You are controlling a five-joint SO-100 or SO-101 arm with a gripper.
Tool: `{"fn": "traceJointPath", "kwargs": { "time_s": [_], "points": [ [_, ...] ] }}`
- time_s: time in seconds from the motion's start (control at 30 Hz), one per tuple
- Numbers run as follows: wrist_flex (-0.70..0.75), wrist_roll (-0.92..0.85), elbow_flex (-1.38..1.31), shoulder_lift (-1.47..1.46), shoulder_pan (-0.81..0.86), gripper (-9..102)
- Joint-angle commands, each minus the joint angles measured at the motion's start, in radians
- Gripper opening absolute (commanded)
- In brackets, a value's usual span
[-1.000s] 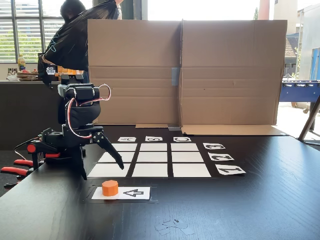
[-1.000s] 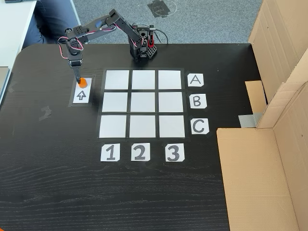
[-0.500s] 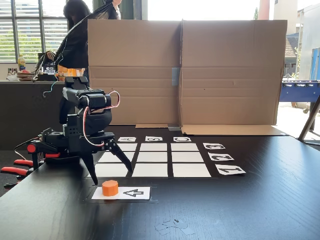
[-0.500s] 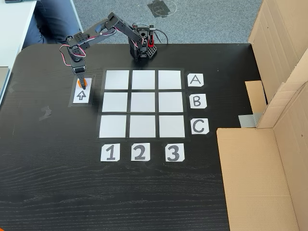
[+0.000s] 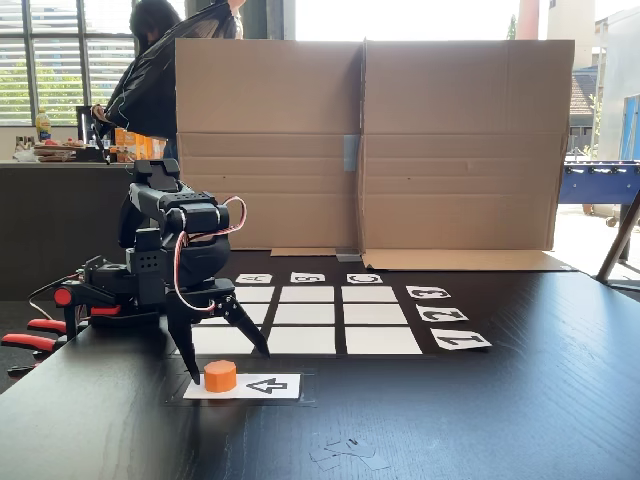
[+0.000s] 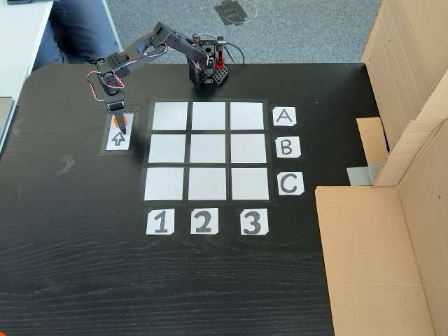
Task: Pick up the round, orange token and place it in the grid on square A1.
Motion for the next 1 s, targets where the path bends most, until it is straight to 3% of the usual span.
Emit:
{"fn": "traceJointPath", "kwargs": {
  "time_s": [0.0, 0.67, 0.97],
  "points": [
    [-0.005, 0.006, -0.035, 0.008, -0.012, 38],
    [-0.009, 0.005, -0.074, -0.026, -0.025, 22],
    [-0.011, 0.0, -0.077, -0.028, -0.028, 8]
  ]
}}
